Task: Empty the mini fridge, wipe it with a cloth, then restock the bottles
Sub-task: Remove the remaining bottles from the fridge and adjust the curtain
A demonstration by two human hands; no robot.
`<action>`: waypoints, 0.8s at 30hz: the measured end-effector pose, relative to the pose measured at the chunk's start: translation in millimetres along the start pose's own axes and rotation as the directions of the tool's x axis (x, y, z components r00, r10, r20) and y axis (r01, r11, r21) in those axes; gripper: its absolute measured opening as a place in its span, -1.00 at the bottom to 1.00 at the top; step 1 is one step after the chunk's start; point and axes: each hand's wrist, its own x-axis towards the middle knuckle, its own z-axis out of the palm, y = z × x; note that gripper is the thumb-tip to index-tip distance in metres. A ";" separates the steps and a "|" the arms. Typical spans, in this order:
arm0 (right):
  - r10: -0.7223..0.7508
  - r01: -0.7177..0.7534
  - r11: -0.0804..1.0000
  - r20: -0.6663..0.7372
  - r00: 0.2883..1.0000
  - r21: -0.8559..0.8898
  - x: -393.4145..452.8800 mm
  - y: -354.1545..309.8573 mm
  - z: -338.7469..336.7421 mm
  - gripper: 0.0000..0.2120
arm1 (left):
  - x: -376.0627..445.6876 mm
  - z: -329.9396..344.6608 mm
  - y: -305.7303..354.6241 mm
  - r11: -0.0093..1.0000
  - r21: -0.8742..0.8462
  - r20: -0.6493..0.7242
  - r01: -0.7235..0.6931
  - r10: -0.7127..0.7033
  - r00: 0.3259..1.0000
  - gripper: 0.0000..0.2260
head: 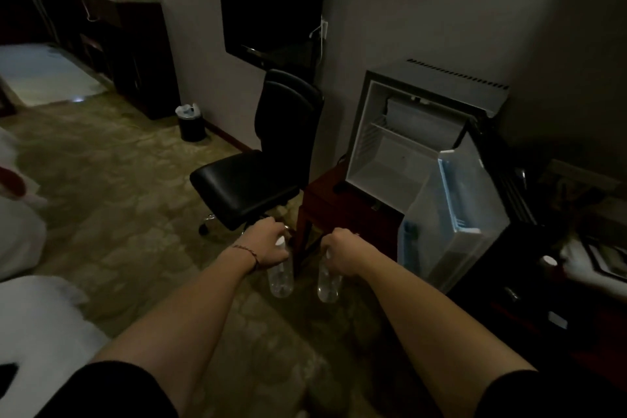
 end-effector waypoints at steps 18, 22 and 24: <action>-0.059 0.060 0.995 0.022 0.998 -0.077 382.9 -114.8 -88.8 -0.61 | 251.6 -108.0 -233.6 0.981 -0.042 -0.073 0.190 -0.193 0.978 -0.77; -0.070 0.070 0.986 0.005 0.998 -0.150 479.7 -152.5 -96.1 -0.62 | 311.1 -130.9 -308.1 0.975 -0.056 -0.078 0.214 -0.218 0.973 -0.75; -0.060 0.063 0.985 0.022 0.998 -0.162 529.8 -172.7 -100.5 -0.64 | 341.3 -143.5 -348.5 0.977 -0.049 -0.061 0.207 -0.210 0.976 -0.74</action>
